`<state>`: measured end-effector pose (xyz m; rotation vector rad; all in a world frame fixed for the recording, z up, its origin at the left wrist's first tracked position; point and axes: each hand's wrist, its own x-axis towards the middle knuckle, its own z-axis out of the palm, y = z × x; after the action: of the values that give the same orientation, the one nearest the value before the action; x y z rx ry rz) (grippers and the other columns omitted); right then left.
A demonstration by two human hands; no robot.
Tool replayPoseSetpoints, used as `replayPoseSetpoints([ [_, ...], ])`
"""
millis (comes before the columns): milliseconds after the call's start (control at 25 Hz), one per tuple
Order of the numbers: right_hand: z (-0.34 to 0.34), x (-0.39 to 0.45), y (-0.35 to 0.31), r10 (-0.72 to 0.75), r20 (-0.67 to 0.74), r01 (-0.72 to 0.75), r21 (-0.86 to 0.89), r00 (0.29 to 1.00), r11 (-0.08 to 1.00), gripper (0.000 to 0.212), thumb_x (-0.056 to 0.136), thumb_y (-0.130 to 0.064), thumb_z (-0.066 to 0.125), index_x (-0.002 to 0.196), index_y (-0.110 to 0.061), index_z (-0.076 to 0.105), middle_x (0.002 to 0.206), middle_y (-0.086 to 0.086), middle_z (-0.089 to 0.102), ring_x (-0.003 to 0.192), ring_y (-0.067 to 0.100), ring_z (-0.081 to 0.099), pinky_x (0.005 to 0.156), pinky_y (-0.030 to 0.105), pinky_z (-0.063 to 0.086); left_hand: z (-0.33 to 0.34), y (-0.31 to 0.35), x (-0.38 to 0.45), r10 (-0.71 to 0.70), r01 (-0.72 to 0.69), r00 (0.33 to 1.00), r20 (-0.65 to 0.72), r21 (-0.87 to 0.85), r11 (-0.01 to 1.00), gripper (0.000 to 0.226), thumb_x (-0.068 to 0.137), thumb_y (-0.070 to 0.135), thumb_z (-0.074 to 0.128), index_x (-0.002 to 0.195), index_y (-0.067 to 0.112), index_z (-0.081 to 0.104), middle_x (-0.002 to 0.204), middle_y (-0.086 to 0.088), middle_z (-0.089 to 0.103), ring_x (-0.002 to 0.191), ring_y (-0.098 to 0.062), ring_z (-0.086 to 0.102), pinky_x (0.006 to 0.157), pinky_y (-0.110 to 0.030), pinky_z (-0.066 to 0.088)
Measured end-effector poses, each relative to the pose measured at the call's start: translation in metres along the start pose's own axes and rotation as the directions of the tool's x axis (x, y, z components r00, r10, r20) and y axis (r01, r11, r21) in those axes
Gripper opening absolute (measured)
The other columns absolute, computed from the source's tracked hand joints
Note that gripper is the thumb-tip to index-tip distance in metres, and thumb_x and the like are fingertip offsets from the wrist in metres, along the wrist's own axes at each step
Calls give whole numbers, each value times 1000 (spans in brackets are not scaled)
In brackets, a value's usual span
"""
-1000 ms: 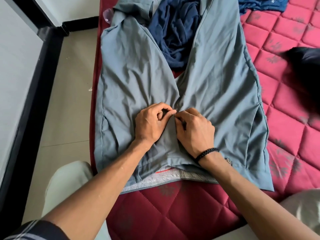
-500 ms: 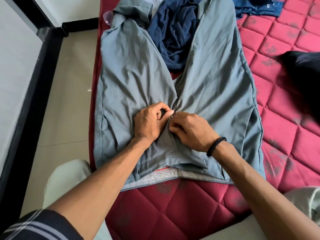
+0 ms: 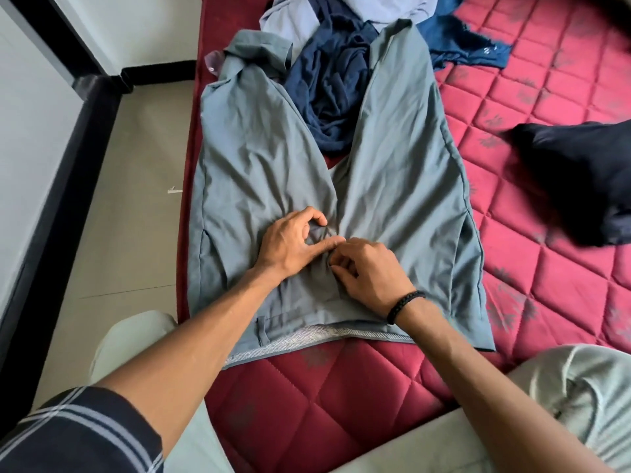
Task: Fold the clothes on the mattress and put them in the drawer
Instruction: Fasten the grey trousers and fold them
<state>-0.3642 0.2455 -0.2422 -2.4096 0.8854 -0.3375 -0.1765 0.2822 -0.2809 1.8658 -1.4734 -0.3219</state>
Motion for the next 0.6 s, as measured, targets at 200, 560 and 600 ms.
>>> replayPoseSetpoints([
  [200,7,16,8,266,0,-265,-12,964,964,10,93,-36,66,90,-27,64,93,2,74,95,30,68,76,41,50,-6,4,-9,80,-82,996,25,45,996,55,90,67,64,129,29,60,85,22,49,79,-3,49,86,-31,50],
  [560,7,19,13,37,-72,-42,-70,997,997,5,87,-29,64,90,-25,66,90,-5,66,84,27,67,67,42,54,-7,0,-34,-93,-120,927,364,519,846,132,38,113,29,156,60,-1,170,-4,-22,153,-36,-27,119,-68,-9],
  [600,10,22,12,72,-143,-81,-59,987,995,6,89,-29,63,91,-24,65,91,-5,63,84,27,66,65,41,53,-7,0,-34,-108,-117,918,383,520,846,131,40,113,28,156,60,-5,169,-3,-25,153,-35,-29,119,-66,-11],
])
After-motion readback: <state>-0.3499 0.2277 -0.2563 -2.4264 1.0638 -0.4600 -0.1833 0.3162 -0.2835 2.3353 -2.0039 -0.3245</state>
